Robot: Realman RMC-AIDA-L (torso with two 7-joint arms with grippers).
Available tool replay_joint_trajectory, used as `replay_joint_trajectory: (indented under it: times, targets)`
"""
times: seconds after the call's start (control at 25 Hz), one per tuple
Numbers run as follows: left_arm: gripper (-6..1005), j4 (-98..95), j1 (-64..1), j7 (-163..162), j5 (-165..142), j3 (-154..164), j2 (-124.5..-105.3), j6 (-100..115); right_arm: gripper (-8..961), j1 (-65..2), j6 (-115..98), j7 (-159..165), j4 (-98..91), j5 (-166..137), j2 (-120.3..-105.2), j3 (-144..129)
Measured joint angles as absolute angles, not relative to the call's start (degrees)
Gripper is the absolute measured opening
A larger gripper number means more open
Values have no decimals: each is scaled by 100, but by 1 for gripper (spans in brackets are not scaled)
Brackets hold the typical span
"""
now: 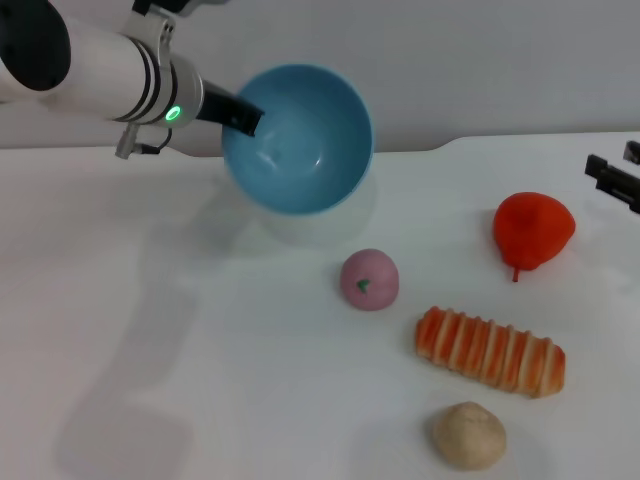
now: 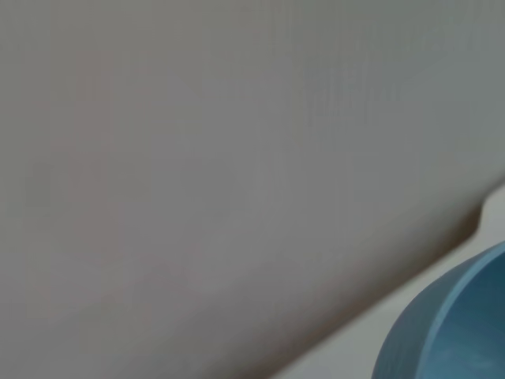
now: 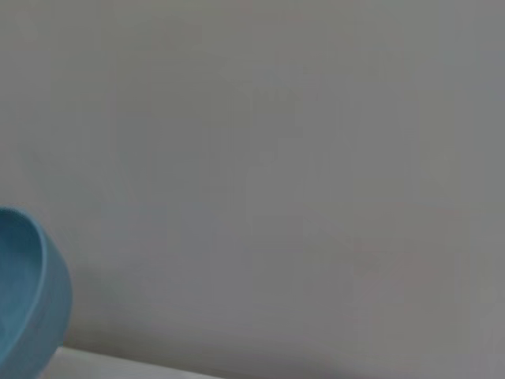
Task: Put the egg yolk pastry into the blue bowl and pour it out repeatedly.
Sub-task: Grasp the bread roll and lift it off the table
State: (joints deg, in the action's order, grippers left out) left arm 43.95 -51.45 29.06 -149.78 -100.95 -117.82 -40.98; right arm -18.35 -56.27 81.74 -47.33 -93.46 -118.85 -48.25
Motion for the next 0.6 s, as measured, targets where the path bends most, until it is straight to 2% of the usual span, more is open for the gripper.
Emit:
replay_joint_trajectory:
  times: [0.24, 0.6]
  targets:
    - [0, 4412, -5163, 2839, -15050, -10148, -11758, -4774, 574, -1848, -5766, 9611, -5991, -10425, -11900, -5218]
    - [-1, 4464, -5163, 2419, -15381, -10155, -11783, -5154, 576, -2548, -6534, 11927, -7229, -12293, -11884, -5485]
